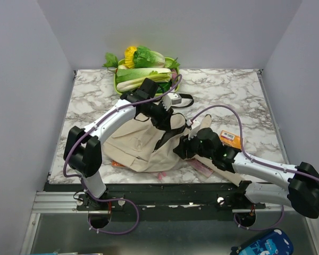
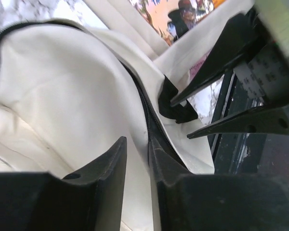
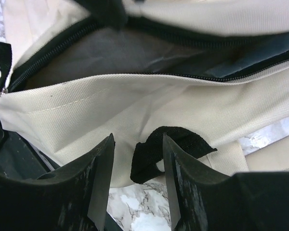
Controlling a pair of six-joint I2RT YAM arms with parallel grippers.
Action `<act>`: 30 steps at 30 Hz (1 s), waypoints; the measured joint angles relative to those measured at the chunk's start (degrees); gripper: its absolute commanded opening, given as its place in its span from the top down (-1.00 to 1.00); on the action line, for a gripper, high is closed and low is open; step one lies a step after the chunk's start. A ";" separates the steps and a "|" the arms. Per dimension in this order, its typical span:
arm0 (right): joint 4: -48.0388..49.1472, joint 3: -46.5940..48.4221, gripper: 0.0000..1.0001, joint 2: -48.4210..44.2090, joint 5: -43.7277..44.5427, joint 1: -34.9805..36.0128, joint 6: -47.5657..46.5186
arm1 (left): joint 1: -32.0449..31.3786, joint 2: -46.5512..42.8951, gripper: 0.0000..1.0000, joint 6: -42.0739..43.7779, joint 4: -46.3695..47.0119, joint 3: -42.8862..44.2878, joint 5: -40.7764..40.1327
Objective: Pack the student bag
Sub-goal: Unzip the student bag at the center of the board.
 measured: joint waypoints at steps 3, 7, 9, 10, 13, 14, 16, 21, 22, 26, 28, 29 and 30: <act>1.18 -0.66 0.01 0.94 -0.39 0.00 0.17 | 0.94 -0.07 0.59 -0.70 0.20 1.95 0.52; 2.99 -1.42 0.05 3.10 -1.11 -0.02 0.24 | 1.44 -0.96 0.90 -1.55 0.15 2.03 0.74; 4.24 -2.01 0.08 4.07 -1.60 -0.02 0.24 | 1.51 -1.95 1.00 -1.86 0.15 1.44 0.72; 4.87 -2.36 0.09 4.59 -1.88 0.00 0.26 | 1.70 -2.34 1.00 -1.90 0.15 1.22 0.72; 6.43 -3.48 0.10 5.40 -2.45 -0.02 0.26 | 1.95 -3.69 1.00 -2.29 0.20 0.31 0.74; 7.17 -4.11 0.10 5.46 -2.71 -0.02 0.26 | 2.10 -4.09 1.00 -2.40 0.20 -0.07 0.74; 8.04 -4.96 0.11 5.38 -3.13 0.00 0.26 | 2.56 -5.22 1.00 -2.67 0.37 -1.51 0.76; 8.44 -5.79 0.14 4.26 -3.78 0.00 0.24 | 3.02 -7.32 1.00 -3.19 2.19 -6.84 1.42; 8.39 -5.79 0.14 4.13 -3.96 0.00 0.22 | 2.97 -7.48 0.93 -3.34 2.51 -8.20 1.51; 8.24 -5.79 0.16 4.04 -4.57 0.00 0.17 | 2.78 -7.91 0.19 -4.11 3.65 -13.05 1.57; 8.22 -5.79 0.18 4.02 -4.61 0.00 0.17 | 2.75 -7.91 0.00 -4.61 3.65 -13.99 1.62; 8.22 -5.79 0.19 4.04 -4.63 0.00 0.17 | 2.73 -7.91 -0.03 -4.72 3.58 -14.01 1.62; 8.22 -5.79 0.20 4.04 -4.63 -0.02 0.15 | 2.64 -7.91 -0.05 -4.83 3.76 -13.97 1.62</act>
